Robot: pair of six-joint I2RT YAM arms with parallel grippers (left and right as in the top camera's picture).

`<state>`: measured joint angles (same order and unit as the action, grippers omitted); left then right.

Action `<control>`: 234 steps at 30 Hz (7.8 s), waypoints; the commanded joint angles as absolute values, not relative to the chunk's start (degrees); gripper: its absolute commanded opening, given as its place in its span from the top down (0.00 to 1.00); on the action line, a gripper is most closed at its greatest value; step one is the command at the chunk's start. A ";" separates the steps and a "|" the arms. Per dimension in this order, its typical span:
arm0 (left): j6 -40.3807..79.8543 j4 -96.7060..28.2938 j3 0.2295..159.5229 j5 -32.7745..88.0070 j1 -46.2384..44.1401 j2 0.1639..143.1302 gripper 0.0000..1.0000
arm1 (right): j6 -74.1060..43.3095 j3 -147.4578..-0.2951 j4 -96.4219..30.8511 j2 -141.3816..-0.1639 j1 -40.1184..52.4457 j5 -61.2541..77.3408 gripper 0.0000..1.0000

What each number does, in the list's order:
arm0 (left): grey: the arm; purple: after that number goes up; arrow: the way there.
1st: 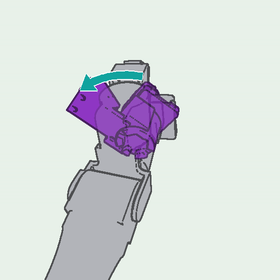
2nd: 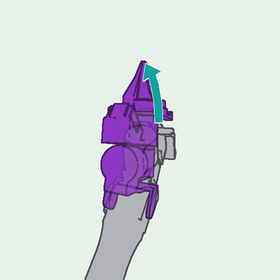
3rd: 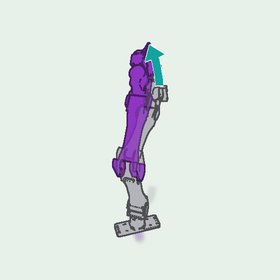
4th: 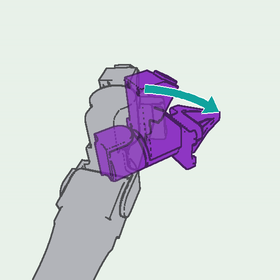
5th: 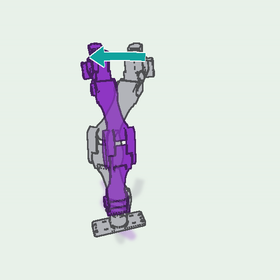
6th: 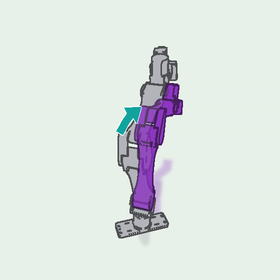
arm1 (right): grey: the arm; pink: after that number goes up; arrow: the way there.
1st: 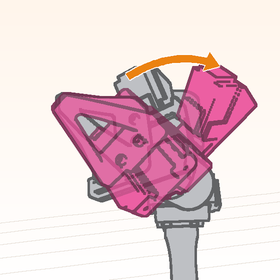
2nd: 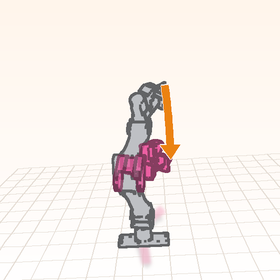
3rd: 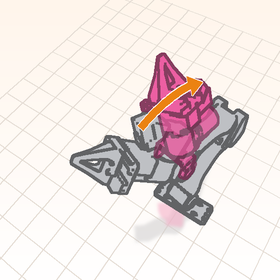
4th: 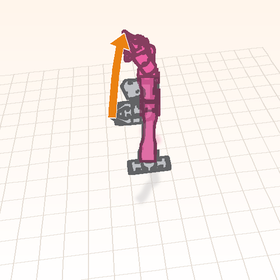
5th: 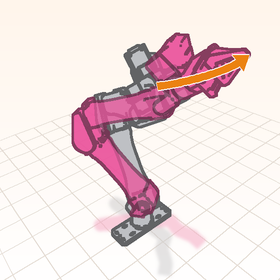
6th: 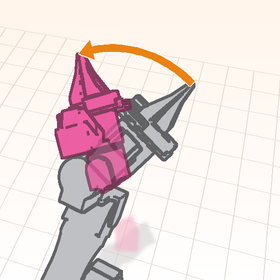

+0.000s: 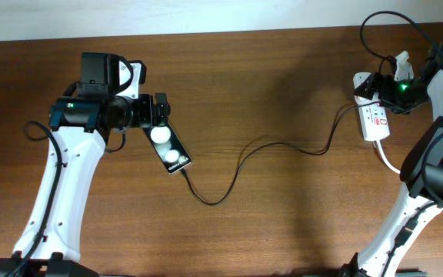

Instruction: Plug charger to phone and switch on socket

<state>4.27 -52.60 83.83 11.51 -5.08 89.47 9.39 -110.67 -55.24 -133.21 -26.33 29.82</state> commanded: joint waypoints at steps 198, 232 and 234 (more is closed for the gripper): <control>-5.26 -4.16 0.54 6.63 2.20 0.30 0.01 | 3.14 -28.60 2.37 -39.38 -1.65 11.44 0.01; -5.26 -4.16 0.54 6.63 2.20 0.30 0.01 | 2.48 -0.32 -4.58 -0.19 2.24 0.78 0.01; -5.26 -4.16 0.54 6.63 2.20 0.30 0.01 | 2.48 -0.32 -4.58 -0.19 2.24 0.82 0.01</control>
